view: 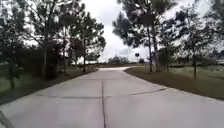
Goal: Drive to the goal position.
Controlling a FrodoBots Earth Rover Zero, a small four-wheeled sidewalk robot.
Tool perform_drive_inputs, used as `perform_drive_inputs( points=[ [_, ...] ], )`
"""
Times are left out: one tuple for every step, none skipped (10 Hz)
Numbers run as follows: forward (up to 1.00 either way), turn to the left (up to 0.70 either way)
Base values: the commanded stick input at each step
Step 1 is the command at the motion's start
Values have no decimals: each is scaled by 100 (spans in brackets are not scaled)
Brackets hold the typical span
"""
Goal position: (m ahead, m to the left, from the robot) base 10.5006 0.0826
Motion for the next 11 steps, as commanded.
perform_drive_inputs(
  points=[
    [85,0],
    [85,0],
    [85,0],
    [85,0],
    [85,0],
    [85,0],
    [85,0],
    [85,0],
    [85,0],
    [85,0],
    [85,0]
  ],
)
